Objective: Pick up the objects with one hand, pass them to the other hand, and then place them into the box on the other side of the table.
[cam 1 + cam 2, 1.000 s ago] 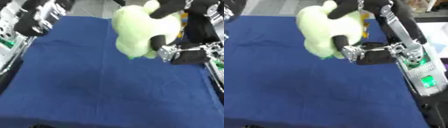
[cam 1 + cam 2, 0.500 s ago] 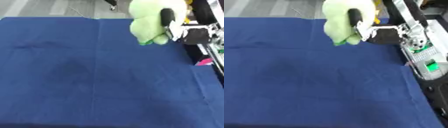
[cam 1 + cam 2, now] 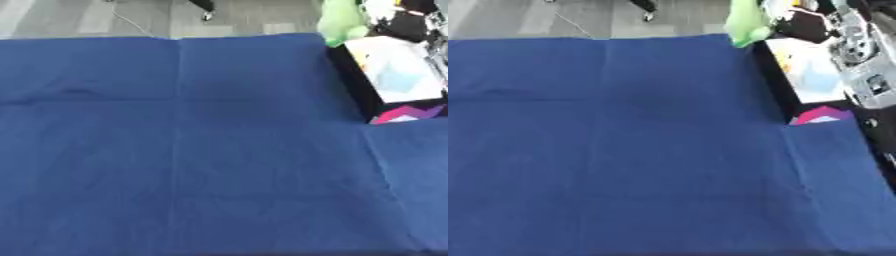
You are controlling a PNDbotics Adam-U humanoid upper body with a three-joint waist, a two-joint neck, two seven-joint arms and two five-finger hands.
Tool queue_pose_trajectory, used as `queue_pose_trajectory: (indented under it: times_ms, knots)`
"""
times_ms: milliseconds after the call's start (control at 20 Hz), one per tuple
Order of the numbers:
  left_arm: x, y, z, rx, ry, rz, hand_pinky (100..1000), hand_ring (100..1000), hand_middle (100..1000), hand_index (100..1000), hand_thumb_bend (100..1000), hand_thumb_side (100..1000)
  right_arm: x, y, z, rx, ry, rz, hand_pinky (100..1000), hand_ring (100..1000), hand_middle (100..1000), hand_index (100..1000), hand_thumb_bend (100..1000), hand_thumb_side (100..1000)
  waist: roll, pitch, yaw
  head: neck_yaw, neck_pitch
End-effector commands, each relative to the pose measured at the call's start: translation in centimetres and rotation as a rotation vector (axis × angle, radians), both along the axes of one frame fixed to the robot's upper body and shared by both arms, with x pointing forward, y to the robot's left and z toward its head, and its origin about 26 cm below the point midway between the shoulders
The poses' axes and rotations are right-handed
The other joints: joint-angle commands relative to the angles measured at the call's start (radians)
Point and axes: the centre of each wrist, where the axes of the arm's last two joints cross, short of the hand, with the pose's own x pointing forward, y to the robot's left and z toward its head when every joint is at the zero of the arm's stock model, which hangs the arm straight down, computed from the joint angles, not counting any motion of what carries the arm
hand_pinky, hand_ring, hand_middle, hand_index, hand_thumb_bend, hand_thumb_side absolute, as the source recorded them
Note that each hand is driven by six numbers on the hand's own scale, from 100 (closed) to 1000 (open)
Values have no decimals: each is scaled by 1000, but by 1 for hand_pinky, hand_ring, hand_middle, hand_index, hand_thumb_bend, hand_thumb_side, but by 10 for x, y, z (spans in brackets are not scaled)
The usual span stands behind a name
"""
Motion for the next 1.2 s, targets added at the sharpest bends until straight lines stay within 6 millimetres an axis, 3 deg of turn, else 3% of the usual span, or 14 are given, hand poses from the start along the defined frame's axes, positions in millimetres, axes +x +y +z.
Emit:
queue_pose_trajectory:
  times_ms: [50, 400, 600, 650, 700, 750, 1000, 1200]
  knots:
    - [-4, 5, 3, -1, -13, 33, 787, 602, 489, 734, 100, 847, 8, -34, -5, -19, 21, -171, 635, 503, 100, 479, 100, 426, 3, -22, 5, -22, 8]
    - [-5, 7, -4, -12, 12, 52, 787, 601, 487, 735, 100, 853, 14, -63, -26, -58, 27, -389, 656, 530, 107, 518, 100, 417, 4, -25, 13, -38, 9]
    - [-5, 7, -6, -13, 17, 56, 787, 601, 488, 736, 100, 855, 13, -74, -27, -116, -7, -465, 724, 610, 202, 615, 100, 355, 1, -26, 15, -37, 10]
    - [-5, 7, -6, -13, 18, 56, 787, 601, 487, 736, 100, 855, 12, -77, -28, -135, -8, -482, 780, 690, 292, 691, 100, 261, 0, -26, 16, -37, 10]
    - [-5, 7, -6, -13, 19, 56, 787, 601, 487, 736, 100, 855, 12, -79, -29, -159, -6, -498, 791, 708, 313, 706, 100, 242, -1, -27, 16, -36, 10]
    - [-5, 6, -6, -12, 20, 56, 787, 601, 487, 736, 100, 855, 11, -81, -30, -184, 1, -514, 836, 769, 409, 773, 100, 222, -2, -27, 17, -35, 10]
    - [-5, 6, -7, -11, 23, 56, 787, 601, 486, 738, 100, 857, 9, -89, -40, -291, 99, -584, 954, 893, 677, 937, 100, 215, -4, -27, 19, -32, 10]
    - [-5, 6, -8, -11, 24, 58, 787, 601, 486, 738, 100, 858, 8, -93, -44, -326, 146, -637, 997, 943, 781, 985, 100, 207, -4, -25, 21, -30, 9]
